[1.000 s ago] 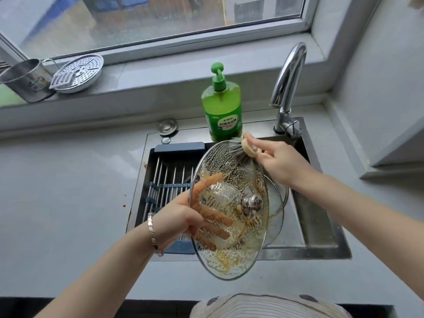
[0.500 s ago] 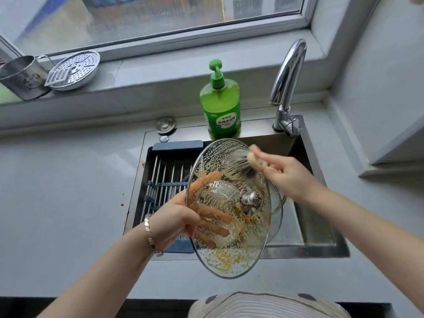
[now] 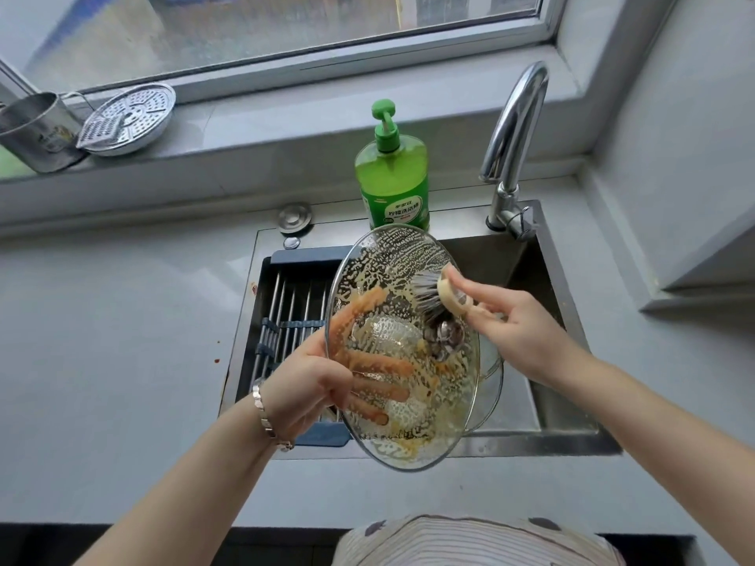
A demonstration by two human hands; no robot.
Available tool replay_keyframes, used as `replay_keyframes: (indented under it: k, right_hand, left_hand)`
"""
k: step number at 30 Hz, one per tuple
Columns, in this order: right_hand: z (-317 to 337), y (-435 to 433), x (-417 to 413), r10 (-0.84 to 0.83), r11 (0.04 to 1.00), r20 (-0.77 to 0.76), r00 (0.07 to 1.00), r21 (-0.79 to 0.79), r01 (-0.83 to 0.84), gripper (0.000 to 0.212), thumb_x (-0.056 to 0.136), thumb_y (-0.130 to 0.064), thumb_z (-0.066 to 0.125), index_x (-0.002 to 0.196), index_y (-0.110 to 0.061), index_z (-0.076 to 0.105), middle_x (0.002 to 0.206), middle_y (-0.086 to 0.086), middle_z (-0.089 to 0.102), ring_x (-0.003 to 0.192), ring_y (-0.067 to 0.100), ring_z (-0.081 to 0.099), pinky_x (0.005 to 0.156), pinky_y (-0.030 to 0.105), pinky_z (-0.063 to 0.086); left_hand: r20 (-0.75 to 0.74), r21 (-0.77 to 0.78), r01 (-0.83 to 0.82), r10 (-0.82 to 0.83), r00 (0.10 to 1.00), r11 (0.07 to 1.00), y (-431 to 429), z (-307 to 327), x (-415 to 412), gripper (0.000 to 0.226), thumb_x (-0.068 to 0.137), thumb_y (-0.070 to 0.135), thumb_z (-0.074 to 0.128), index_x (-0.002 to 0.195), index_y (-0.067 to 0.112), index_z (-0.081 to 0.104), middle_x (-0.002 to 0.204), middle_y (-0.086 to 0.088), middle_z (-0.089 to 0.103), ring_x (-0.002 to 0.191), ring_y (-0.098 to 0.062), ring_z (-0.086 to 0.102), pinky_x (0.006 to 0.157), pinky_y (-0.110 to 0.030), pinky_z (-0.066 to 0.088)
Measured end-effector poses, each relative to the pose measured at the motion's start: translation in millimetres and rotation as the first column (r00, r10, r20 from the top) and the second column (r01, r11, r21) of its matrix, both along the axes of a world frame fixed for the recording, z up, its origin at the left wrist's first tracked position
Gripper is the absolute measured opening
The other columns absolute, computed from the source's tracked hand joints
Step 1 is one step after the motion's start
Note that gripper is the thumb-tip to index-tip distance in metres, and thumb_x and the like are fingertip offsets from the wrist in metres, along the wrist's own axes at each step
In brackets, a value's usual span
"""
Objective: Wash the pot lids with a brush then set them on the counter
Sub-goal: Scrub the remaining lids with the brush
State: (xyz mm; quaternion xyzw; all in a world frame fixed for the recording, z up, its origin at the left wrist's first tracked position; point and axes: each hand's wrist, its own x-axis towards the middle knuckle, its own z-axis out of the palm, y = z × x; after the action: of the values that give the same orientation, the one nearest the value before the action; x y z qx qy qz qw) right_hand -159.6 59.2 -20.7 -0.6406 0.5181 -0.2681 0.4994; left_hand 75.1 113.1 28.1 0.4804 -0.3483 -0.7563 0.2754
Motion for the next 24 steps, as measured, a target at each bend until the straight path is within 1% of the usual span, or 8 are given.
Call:
replay_keyframes:
  k: [5,8,11,13,16,20,22,24]
  right_hand:
    - [-35.2,-18.4,-23.8,-0.179,0.955,-0.264,0.948,0.183,0.232,0.051,0.092,-0.012,0.05,0.14,-0.028,0.042,0.065,-0.016,0.035,0.053,0.003,0.031,0.046,0.015,0.028]
    - [-40.1,-11.7,-20.6,-0.421,0.821,-0.092,0.902,0.384,0.423,0.037,0.087,-0.027,0.061,0.122,-0.018,0.052,0.077,-0.005,0.047,0.046,0.005,0.038,0.029,0.014,0.026]
    - [-25.6,-7.9,-2.3,-0.435,0.804,0.084,0.897,0.485,0.344,0.031,0.082,-0.043,0.064,0.091,-0.014,0.058,0.073,0.004,0.06,0.03,0.0,0.038,0.03,0.013,0.026]
    - [-17.2,-6.4,17.6,-0.333,0.853,0.083,0.939,0.451,0.262,0.041,0.08,-0.051,0.063,0.099,-0.015,0.059,0.083,0.004,0.067,0.034,-0.001,0.049,0.034,0.015,0.032]
    - [-18.3,-7.7,35.8,-0.359,0.882,-0.016,0.933,0.32,0.345,0.051,0.079,-0.053,0.063,0.114,-0.016,0.058,0.101,-0.001,0.068,0.069,0.007,0.066,0.057,0.023,0.045]
    - [-15.4,-3.0,34.7,-0.311,0.934,-0.047,0.949,0.171,0.315,0.038,0.084,-0.037,0.061,0.118,-0.023,0.054,0.109,-0.007,0.064,0.102,0.016,0.059,0.091,0.037,0.047]
    - [-9.4,1.9,29.0,-0.217,0.972,-0.106,0.97,0.065,0.224,0.038,0.082,-0.034,0.064,0.117,-0.026,0.054,0.103,-0.006,0.064,0.098,0.017,0.059,0.088,0.037,0.047]
    - [-3.9,7.5,24.4,-0.075,0.995,-0.233,0.97,-0.079,0.058,0.032,0.079,-0.032,0.068,0.106,-0.023,0.055,0.089,-0.004,0.064,0.085,0.02,0.06,0.073,0.032,0.046]
  left_hand:
    - [-0.036,0.039,-0.067,0.069,0.997,0.997,1.9,-5.0,-0.9,0.103,0.049,-0.017,0.033,0.135,0.039,0.035,0.108,-0.032,0.063,0.092,-0.048,0.064,0.061,-0.047,0.058]
    - [-0.127,0.071,-0.126,0.134,0.983,0.989,1.1,-11.5,-4.7,0.107,0.051,-0.02,0.032,0.138,0.041,0.028,0.111,-0.033,0.061,0.091,-0.047,0.064,0.058,-0.043,0.059]
    - [-0.093,0.053,-0.14,0.144,0.985,0.989,1.5,-17.2,-16.0,0.101,0.063,-0.029,0.028,0.132,0.045,0.034,0.112,-0.027,0.064,0.097,-0.045,0.063,0.068,-0.046,0.057]
    - [-0.029,0.023,-0.115,0.115,0.993,0.993,2.3,-22.0,-25.0,0.1,0.065,-0.029,0.028,0.123,0.052,0.039,0.112,-0.02,0.066,0.1,-0.041,0.064,0.078,-0.05,0.054]
    - [-0.014,0.022,-0.093,0.093,0.996,0.995,4.1,-29.6,-33.7,0.101,0.058,-0.023,0.038,0.121,0.057,0.039,0.115,-0.015,0.066,0.105,-0.035,0.063,0.087,-0.052,0.051]
    - [-0.074,0.065,0.001,0.004,0.997,0.998,2.9,-30.2,-17.3,0.088,0.063,-0.014,0.058,0.129,0.042,0.04,0.123,-0.015,0.061,0.111,-0.034,0.06,0.088,-0.048,0.052]
    - [-0.117,0.07,0.028,-0.019,0.993,0.997,-6.6,-21.8,2.1,0.084,0.057,0.006,0.08,0.131,0.022,0.044,0.125,-0.016,0.06,0.112,-0.034,0.059,0.086,-0.046,0.052]
    - [-0.155,0.107,0.003,0.013,0.988,0.994,-18.5,-16.3,20.8,0.089,0.052,0.01,0.083,0.132,0.016,0.043,0.124,-0.021,0.059,0.108,-0.037,0.061,0.081,-0.047,0.054]
